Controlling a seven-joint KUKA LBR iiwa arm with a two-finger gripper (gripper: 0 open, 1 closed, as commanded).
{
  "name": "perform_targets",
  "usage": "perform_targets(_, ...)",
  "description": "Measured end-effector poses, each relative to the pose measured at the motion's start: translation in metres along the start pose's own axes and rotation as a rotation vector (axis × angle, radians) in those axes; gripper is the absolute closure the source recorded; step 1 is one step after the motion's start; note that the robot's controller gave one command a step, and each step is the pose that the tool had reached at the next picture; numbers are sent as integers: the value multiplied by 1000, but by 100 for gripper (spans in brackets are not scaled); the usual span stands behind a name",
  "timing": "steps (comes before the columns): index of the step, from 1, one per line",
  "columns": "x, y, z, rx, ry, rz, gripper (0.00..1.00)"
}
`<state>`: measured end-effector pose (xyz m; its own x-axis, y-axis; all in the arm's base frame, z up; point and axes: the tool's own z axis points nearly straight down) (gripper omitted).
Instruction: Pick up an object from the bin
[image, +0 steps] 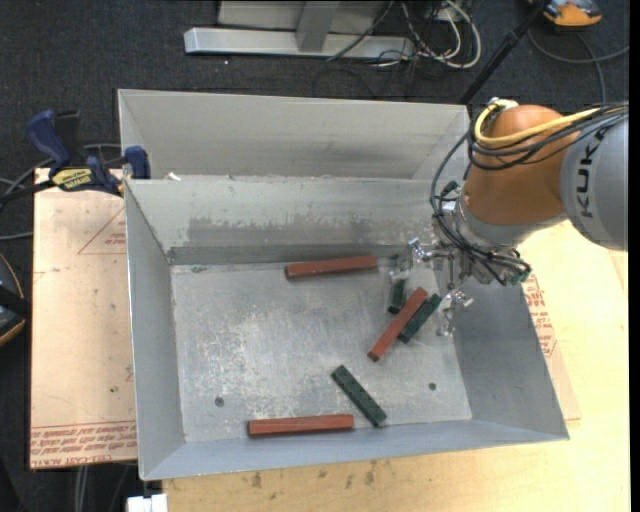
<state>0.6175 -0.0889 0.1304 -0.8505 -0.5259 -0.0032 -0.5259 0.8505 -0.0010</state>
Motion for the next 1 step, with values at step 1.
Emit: perform_targets(1, -12, -7, 59, 0, -4, -110, 0)
